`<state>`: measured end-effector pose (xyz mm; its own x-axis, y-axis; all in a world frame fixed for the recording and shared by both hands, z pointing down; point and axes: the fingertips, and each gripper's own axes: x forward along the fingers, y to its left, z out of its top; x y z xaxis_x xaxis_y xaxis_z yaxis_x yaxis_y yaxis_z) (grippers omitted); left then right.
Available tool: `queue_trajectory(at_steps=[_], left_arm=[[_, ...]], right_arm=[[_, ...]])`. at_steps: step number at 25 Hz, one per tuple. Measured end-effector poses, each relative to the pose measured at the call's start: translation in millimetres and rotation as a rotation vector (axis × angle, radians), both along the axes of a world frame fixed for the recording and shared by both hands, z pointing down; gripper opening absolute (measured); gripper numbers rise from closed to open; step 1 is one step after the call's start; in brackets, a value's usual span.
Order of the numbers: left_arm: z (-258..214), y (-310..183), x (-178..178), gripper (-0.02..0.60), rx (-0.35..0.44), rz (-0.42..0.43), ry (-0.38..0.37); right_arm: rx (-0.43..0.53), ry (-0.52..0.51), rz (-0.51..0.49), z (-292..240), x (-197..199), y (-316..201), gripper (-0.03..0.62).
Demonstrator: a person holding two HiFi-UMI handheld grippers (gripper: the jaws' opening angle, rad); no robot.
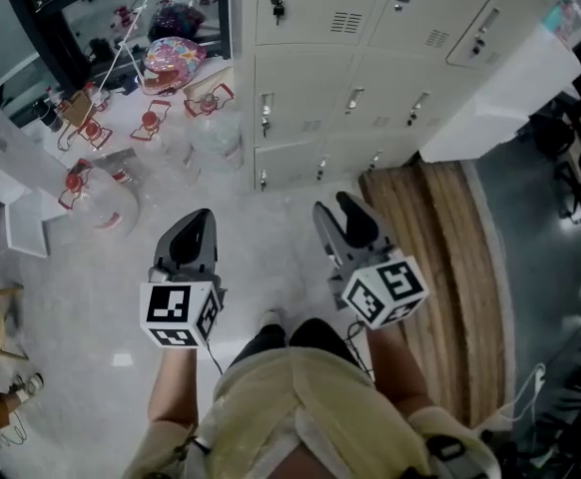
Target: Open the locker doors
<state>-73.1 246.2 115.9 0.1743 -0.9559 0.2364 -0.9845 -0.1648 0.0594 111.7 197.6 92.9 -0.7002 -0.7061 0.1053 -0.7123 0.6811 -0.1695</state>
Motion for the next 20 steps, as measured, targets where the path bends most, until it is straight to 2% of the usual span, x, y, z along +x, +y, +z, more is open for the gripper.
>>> queue_trajectory(at_steps=[7, 14, 20], left_arm=[[13.0, -15.7, -13.0, 0.005, -0.028, -0.009, 0.029], [13.2, -49.1, -42.5, 0.005, -0.007, -0.106, 0.077], [26.8, -92.2, -61.4, 0.005, -0.020, -0.182, 0.106]], right_arm=[[-0.053, 0.014, -0.028, 27.8, -24.4, -29.6, 0.147], [-0.061, 0.026, -0.098, 44.3, -62.6, -87.1, 0.147], [-0.047, 0.055, -0.150, 54.7, -85.3, -148.1, 0.147]])
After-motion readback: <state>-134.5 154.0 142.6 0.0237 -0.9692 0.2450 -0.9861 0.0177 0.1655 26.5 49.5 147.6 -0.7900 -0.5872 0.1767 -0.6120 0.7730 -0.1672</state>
